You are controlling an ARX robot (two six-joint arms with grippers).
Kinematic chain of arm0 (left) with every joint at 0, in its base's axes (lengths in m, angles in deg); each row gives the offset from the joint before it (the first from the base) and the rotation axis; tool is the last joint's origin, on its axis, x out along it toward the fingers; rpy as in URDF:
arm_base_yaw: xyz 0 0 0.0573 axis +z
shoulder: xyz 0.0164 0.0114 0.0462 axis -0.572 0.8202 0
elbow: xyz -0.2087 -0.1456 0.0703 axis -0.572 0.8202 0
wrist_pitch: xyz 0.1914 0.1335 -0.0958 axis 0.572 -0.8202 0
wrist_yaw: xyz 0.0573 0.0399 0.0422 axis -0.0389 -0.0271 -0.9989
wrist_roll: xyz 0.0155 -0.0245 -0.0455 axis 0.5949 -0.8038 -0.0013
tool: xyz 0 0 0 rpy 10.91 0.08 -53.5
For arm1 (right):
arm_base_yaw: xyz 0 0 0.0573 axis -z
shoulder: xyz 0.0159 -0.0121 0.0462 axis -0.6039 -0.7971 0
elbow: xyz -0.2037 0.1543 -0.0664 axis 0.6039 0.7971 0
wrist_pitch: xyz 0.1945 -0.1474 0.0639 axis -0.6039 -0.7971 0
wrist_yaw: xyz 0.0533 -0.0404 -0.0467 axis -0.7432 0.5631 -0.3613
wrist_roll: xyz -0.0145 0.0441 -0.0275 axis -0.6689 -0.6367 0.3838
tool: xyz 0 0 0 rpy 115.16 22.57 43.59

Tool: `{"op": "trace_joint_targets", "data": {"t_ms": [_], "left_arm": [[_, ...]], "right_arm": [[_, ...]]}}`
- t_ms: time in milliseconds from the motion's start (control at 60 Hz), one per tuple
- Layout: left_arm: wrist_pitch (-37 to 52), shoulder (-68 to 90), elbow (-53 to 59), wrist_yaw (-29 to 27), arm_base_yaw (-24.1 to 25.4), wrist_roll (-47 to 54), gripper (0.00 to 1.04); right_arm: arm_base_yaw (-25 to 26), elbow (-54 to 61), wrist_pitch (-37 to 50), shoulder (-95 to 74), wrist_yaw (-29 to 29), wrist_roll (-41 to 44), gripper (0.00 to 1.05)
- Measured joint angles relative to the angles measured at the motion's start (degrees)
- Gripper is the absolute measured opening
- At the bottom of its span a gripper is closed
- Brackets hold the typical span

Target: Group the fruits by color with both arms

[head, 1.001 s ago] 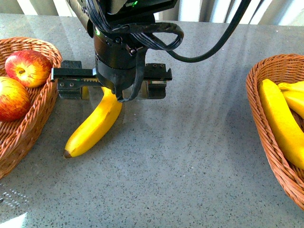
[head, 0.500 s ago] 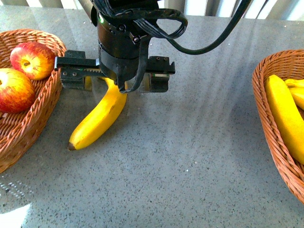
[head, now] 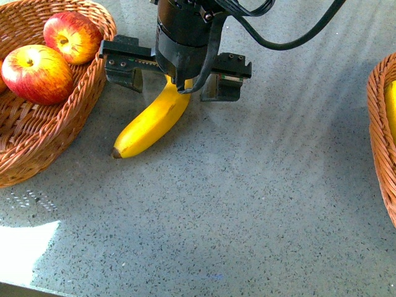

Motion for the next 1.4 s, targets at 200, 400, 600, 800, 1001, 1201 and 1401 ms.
{"op": "trace_joint_targets", "data": {"t_ms": [200,400,600,800,1001,1201,1401], "left_arm": [[0.0,0.0,0.0,0.0,0.0,0.0,0.96],[0.0,0.0,0.0,0.0,0.0,0.0,0.96],[0.0,0.0,0.0,0.0,0.0,0.0,0.96],[0.0,0.0,0.0,0.0,0.0,0.0,0.96],[0.0,0.0,0.0,0.0,0.0,0.0,0.96],[0.0,0.0,0.0,0.0,0.0,0.0,0.96],[0.0,0.0,0.0,0.0,0.0,0.0,0.96]], "right_arm": [[0.0,-0.1,-0.5,-0.5,-0.2,-0.9,0.96],[0.0,-0.1,-0.8,-0.7,-0.3,-1.1,0.96],[0.0,0.2,-0.4,-0.7,-0.3,-1.5,0.94],[0.0,1.3,0.3,-0.7,0.2,-2.1,0.7],[0.1,4.1,2.4,0.4,-0.1,-3.1,0.4],[0.2,8.6,6.3,2.7,-0.3,-4.9,0.29],[0.4,16.7,11.6,7.5,4.6,-5.7,0.29]]}}
